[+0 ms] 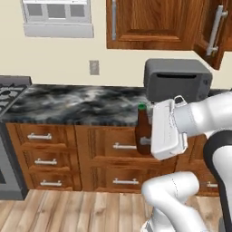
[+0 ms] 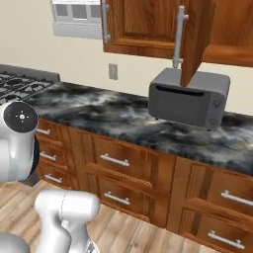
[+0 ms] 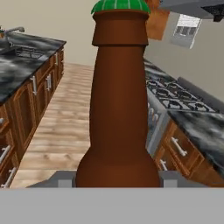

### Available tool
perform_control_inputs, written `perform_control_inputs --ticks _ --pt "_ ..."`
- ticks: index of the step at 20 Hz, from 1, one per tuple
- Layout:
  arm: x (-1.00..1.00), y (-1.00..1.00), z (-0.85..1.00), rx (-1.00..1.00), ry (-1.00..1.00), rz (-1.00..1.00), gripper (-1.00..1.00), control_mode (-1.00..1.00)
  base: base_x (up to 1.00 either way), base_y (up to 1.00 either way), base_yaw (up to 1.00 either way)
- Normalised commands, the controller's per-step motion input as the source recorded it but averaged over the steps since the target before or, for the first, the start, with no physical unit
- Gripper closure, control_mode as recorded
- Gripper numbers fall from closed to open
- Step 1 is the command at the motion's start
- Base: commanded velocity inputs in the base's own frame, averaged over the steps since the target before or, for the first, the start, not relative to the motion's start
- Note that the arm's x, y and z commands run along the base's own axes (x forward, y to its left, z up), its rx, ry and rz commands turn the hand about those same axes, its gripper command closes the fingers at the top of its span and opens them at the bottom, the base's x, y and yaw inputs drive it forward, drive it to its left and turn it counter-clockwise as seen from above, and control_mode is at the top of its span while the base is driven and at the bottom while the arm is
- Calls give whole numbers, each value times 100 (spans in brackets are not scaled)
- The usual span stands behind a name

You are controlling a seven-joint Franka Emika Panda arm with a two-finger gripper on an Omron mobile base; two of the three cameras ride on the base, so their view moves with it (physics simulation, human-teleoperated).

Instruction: Get the candle and the beer from the cabinet and move them to the dining counter.

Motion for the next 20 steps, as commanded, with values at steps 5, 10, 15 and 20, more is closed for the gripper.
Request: perform_control_inputs --ticks 5,10,15,20 --pt "0 0 0 0 0 0 100 100 -1 83 50" --pt "0 0 0 0 0 0 100 100 0 53 59" --pt "0 0 0 0 0 0 100 100 0 56 57" --pt "0 0 0 0 0 0 100 100 0 51 58"
